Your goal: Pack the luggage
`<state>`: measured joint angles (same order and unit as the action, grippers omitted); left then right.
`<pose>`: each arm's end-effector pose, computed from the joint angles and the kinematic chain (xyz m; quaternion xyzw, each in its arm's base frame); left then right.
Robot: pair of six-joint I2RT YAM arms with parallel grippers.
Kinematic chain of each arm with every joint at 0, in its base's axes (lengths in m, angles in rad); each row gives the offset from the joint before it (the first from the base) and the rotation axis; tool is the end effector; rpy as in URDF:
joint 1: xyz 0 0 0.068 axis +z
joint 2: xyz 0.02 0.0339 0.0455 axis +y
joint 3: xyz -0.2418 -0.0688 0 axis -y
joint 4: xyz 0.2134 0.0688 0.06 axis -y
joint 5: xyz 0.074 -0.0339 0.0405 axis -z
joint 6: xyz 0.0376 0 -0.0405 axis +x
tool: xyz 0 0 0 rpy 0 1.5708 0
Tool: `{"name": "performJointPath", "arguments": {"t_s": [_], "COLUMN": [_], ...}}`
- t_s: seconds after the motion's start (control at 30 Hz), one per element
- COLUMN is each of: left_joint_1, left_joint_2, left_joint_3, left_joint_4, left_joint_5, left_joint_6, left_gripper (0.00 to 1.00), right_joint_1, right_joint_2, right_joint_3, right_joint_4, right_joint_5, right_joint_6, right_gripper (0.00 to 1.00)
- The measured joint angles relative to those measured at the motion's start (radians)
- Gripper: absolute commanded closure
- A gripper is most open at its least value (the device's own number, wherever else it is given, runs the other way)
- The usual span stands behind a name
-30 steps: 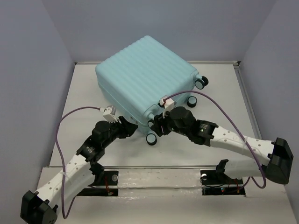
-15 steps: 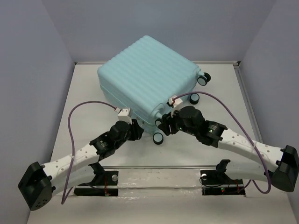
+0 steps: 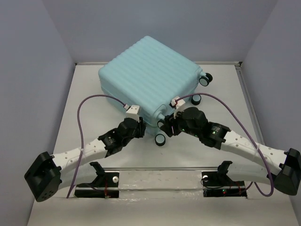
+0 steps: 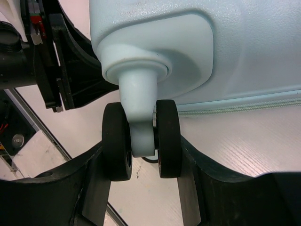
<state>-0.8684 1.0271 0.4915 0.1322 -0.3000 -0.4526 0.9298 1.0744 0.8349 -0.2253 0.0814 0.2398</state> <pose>0.1442 -0.1532 0.2200 0.0897 0.8243 -0.2358 0.5068 0.1376 0.1793 0.2838 -0.2674 0.8074 0.2608 0.4567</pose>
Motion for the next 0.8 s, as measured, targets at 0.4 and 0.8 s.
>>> {"name": "performJointPath", "arguments": {"t_s": [0.4, 0.8], "left_joint_1": [-0.072, -0.1], "left_joint_2": [0.03, -0.008], "left_joint_3": [0.021, 0.058], "left_joint_4": [-0.009, -0.031], "left_joint_5": [0.004, -0.041], "left_joint_6": [0.077, 0.071], "left_gripper": [0.33, 0.54], "right_joint_1": [-0.001, -0.001], "right_joint_2": [-0.005, -0.005], "right_joint_3": [-0.001, -0.001], "right_joint_4": [-0.004, -0.004], "right_joint_5": [0.0, -0.001], "right_joint_6": [-0.001, -0.001], "right_gripper": [0.93, 0.93]}}
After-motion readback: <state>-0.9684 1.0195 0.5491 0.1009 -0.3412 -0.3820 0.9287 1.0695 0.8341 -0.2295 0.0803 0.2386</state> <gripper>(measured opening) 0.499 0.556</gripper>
